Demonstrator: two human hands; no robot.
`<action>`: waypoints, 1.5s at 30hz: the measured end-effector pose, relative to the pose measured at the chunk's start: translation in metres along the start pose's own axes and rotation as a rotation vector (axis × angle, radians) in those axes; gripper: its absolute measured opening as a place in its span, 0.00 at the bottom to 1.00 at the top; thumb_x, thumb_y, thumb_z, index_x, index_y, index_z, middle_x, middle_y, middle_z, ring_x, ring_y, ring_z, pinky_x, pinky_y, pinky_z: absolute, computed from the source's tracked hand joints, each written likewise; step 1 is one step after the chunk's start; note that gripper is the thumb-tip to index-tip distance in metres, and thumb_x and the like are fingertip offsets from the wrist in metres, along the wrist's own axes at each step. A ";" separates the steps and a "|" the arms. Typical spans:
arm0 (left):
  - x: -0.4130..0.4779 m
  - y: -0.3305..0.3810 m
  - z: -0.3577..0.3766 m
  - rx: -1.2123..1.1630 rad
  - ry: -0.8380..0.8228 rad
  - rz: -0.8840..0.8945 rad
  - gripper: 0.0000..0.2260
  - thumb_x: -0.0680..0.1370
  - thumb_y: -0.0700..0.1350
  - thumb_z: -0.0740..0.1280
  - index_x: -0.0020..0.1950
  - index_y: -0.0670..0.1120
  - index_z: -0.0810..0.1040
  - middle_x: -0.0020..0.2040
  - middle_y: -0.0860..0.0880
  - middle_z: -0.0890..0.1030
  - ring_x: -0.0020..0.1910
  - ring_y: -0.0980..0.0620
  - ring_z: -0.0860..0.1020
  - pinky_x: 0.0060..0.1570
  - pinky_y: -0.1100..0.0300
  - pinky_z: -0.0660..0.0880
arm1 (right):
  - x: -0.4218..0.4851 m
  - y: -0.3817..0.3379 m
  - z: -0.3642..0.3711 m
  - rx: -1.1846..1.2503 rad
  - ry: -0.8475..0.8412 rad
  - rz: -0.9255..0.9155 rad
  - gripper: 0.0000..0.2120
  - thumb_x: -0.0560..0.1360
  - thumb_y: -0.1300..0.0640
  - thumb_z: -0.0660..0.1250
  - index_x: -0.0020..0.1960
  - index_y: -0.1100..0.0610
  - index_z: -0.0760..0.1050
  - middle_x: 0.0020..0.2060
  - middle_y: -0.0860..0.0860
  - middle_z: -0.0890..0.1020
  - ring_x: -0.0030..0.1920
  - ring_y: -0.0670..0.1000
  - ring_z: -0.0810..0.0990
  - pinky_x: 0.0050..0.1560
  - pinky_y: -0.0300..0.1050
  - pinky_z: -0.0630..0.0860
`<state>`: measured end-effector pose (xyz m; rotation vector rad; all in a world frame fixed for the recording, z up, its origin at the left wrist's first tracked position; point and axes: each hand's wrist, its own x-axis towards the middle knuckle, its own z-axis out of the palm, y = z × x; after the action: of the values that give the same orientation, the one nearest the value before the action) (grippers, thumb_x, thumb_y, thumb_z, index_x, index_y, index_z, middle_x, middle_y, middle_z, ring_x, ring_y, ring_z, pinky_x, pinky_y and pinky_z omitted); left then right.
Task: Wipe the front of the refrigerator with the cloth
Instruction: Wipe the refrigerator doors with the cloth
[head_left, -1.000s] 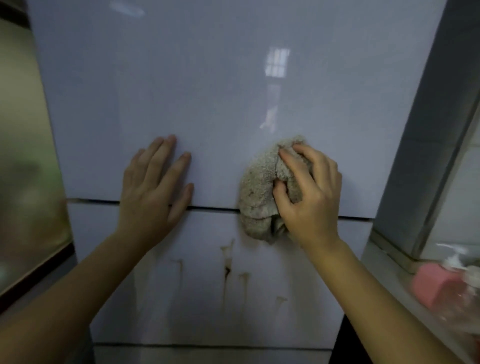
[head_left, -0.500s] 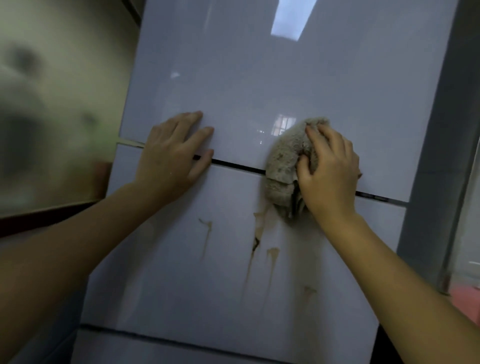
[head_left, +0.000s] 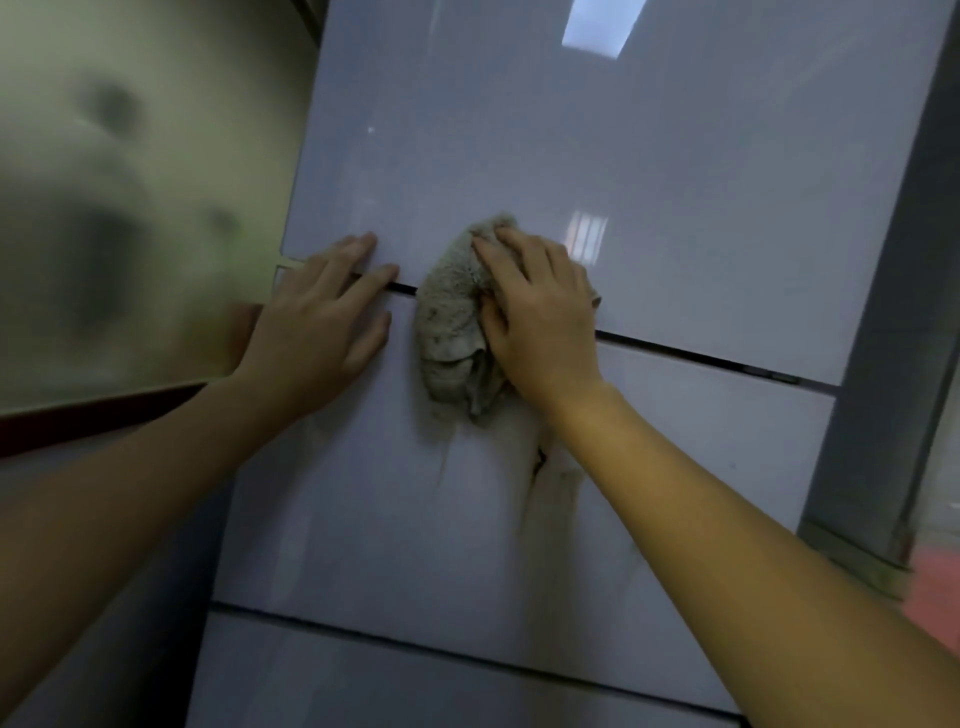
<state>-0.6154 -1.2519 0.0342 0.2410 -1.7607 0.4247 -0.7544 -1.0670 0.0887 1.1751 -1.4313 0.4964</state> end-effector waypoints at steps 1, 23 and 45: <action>-0.001 0.001 0.002 -0.005 -0.005 -0.002 0.24 0.82 0.52 0.57 0.73 0.40 0.74 0.76 0.36 0.69 0.74 0.36 0.70 0.68 0.40 0.71 | -0.008 0.008 -0.003 0.003 0.018 0.002 0.23 0.79 0.58 0.65 0.73 0.56 0.74 0.70 0.57 0.76 0.69 0.60 0.74 0.67 0.54 0.68; -0.117 -0.018 0.018 0.011 -0.033 -0.005 0.22 0.83 0.50 0.62 0.72 0.38 0.75 0.76 0.35 0.69 0.75 0.34 0.70 0.71 0.41 0.69 | -0.088 -0.005 0.017 0.117 0.091 -0.001 0.20 0.78 0.61 0.68 0.70 0.56 0.77 0.67 0.57 0.78 0.65 0.60 0.76 0.64 0.53 0.70; -0.134 -0.008 0.034 0.016 0.051 -0.025 0.25 0.82 0.51 0.62 0.76 0.39 0.71 0.78 0.34 0.67 0.78 0.36 0.64 0.75 0.38 0.65 | -0.117 -0.017 0.032 0.049 0.124 0.024 0.25 0.74 0.59 0.74 0.70 0.58 0.77 0.67 0.59 0.78 0.66 0.63 0.76 0.66 0.60 0.73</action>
<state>-0.6118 -1.2819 -0.1007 0.2612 -1.7030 0.4229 -0.7752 -1.0572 -0.0320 1.1475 -1.3345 0.6136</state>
